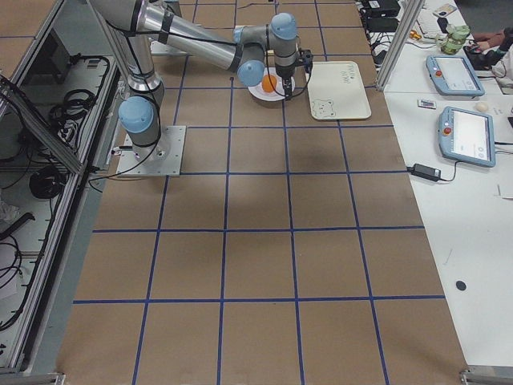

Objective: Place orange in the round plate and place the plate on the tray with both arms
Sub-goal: 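Move the right gripper down to the plate rim nearest it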

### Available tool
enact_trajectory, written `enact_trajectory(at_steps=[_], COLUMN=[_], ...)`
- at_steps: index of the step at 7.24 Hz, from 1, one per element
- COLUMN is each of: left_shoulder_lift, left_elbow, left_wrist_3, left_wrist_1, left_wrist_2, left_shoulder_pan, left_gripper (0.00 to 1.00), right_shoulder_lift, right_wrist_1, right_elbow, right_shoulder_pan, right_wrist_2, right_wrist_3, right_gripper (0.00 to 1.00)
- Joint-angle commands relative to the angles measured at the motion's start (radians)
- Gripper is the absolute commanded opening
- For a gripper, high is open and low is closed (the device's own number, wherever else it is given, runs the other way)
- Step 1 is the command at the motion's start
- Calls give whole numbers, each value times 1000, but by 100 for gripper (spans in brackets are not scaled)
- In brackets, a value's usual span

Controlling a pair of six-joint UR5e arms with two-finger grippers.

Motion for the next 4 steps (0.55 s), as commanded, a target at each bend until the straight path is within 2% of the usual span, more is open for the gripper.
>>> enact_trajectory(at_steps=[1,2,3,4], left_shoulder_lift=[2,4,5,4], left_elbow=[1,-2,-2,1], left_wrist_3=[23,24,24,24], left_wrist_1=[-4,-5,-10,-8], left_wrist_2=[0,0,1,-7], left_shoulder_pan=[27,26,27,33], left_gripper=[100,100,100,100], right_shoulder_lift=[32,77,140,170], right_wrist_1=[-175,-311,-412,-462], right_elbow=[168,218,230,230], right_shoulder_pan=[7,7,10,32], right_wrist_2=[139,224,260,262], right_wrist_3=[96,137,160,203], right_gripper=[100,100,100,100])
